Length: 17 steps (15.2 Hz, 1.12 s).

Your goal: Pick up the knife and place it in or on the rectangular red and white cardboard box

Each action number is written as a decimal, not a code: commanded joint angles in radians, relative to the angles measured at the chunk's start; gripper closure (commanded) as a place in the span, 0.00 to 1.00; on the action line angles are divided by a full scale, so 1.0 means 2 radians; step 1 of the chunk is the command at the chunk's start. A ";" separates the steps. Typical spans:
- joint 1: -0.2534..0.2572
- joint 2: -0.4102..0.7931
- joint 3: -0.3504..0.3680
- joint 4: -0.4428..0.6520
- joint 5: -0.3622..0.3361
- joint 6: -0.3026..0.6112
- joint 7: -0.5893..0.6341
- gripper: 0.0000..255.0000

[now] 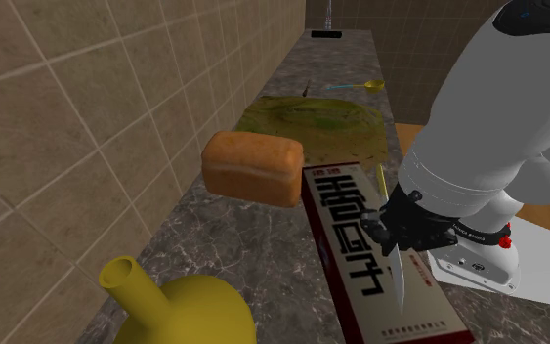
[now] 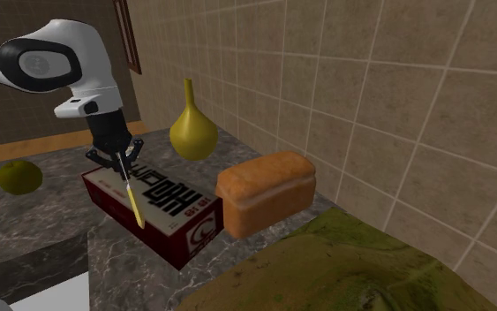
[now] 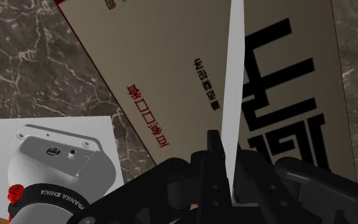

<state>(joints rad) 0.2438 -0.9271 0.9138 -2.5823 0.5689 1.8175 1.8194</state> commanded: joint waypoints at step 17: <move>-0.004 -0.005 -0.034 0.054 -0.028 -0.060 0.006 0.00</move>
<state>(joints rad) 0.2370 -0.9368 0.8470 -2.4770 0.5148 1.7003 1.8323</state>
